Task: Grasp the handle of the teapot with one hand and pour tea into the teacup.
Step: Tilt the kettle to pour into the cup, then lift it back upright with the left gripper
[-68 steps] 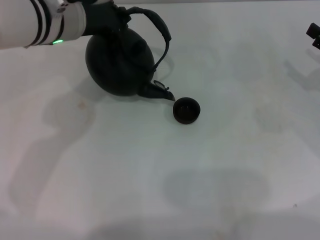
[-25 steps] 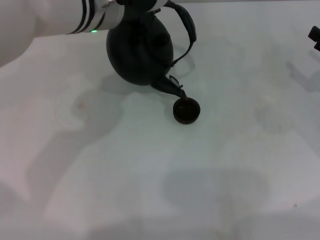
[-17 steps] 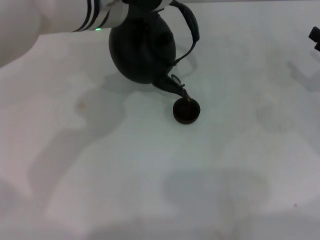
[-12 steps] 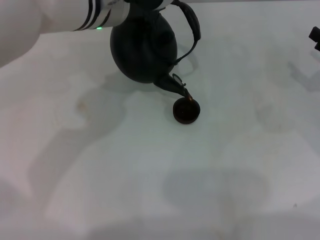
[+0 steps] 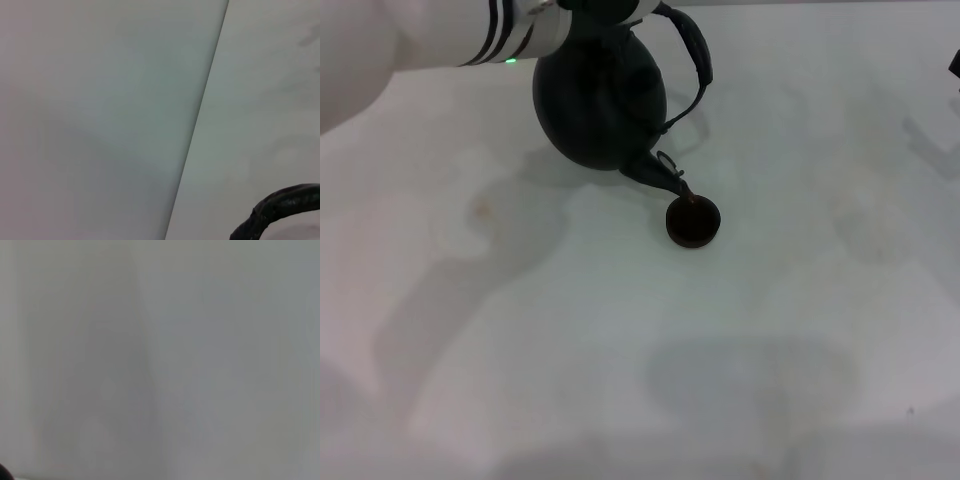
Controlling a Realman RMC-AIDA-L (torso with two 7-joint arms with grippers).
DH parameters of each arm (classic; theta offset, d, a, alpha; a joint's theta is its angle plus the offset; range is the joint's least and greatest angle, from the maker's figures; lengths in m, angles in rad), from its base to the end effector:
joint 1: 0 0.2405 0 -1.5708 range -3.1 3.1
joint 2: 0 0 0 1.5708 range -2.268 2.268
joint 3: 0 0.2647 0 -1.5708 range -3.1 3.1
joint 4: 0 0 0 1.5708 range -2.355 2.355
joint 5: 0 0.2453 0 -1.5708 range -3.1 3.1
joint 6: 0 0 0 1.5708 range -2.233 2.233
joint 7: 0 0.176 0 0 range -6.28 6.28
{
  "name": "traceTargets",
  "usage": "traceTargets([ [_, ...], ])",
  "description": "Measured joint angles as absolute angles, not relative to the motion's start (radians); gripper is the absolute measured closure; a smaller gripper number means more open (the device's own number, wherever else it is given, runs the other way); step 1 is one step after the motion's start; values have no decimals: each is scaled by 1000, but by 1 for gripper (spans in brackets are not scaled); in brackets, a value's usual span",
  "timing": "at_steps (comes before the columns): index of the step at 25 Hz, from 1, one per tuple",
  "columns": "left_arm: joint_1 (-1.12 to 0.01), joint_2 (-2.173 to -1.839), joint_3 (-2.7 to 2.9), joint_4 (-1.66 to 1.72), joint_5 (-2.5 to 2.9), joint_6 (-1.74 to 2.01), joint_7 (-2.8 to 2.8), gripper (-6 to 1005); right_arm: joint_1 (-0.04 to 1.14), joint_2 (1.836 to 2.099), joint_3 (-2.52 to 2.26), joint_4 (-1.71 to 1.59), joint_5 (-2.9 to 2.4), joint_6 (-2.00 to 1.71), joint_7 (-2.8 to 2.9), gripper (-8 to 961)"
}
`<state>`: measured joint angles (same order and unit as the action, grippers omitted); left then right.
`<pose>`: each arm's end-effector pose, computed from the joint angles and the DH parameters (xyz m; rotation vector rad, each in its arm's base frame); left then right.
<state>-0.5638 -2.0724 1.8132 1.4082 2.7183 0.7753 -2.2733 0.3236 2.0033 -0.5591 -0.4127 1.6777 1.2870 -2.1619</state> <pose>-0.0949 0.4452 -0.0852 -2.3903 0.2388 0.2385 0.3959 0.3583 0.0422 -1.9404 0.6851 0.7701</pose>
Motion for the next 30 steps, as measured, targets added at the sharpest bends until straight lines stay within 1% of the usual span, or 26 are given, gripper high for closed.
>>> traceTargets([
  [18, -563, -2066, 1827, 1408, 2733, 783, -2270, 892, 317, 2002, -532, -413, 1678, 1253, -2163, 108],
  [30, -543, -2075, 1801, 1411, 2743, 775, -2317, 897, 314, 2000, -532, -413, 1678, 1231, -2164, 109],
])
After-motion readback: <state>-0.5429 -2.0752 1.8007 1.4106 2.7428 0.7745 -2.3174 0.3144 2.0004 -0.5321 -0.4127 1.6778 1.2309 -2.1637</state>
